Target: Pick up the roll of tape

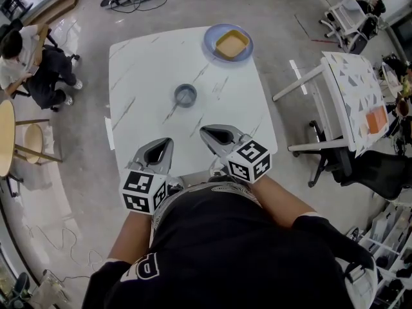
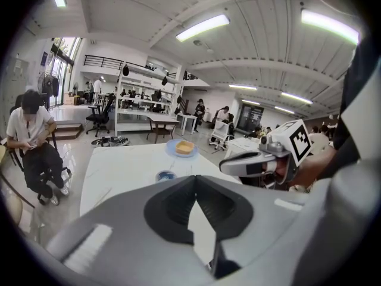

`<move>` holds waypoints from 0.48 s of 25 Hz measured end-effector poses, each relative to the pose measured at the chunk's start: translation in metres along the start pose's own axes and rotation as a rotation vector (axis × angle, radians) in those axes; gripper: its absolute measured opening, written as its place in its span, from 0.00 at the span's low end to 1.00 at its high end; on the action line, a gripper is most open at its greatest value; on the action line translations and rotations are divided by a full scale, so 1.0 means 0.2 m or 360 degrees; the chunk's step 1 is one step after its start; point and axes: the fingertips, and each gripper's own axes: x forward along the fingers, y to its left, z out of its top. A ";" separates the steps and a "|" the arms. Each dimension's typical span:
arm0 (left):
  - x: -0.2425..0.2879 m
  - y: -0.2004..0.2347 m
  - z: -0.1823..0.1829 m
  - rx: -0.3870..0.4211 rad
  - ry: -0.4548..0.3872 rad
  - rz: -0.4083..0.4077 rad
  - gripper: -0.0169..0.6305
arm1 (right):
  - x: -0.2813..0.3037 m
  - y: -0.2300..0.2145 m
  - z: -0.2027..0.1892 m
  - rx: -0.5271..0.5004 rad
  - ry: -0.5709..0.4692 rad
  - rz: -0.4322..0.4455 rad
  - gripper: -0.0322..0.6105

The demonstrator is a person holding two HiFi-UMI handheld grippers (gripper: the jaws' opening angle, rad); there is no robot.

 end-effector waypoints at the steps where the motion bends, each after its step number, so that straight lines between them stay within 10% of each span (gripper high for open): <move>1: 0.00 0.00 0.00 0.0002 0.0000 -0.0002 0.12 | 0.00 0.00 0.00 -0.0008 0.0002 -0.0002 0.05; 12: 0.00 0.01 0.00 -0.0005 0.0008 -0.0012 0.12 | 0.03 0.02 0.00 -0.0047 0.0006 0.0005 0.08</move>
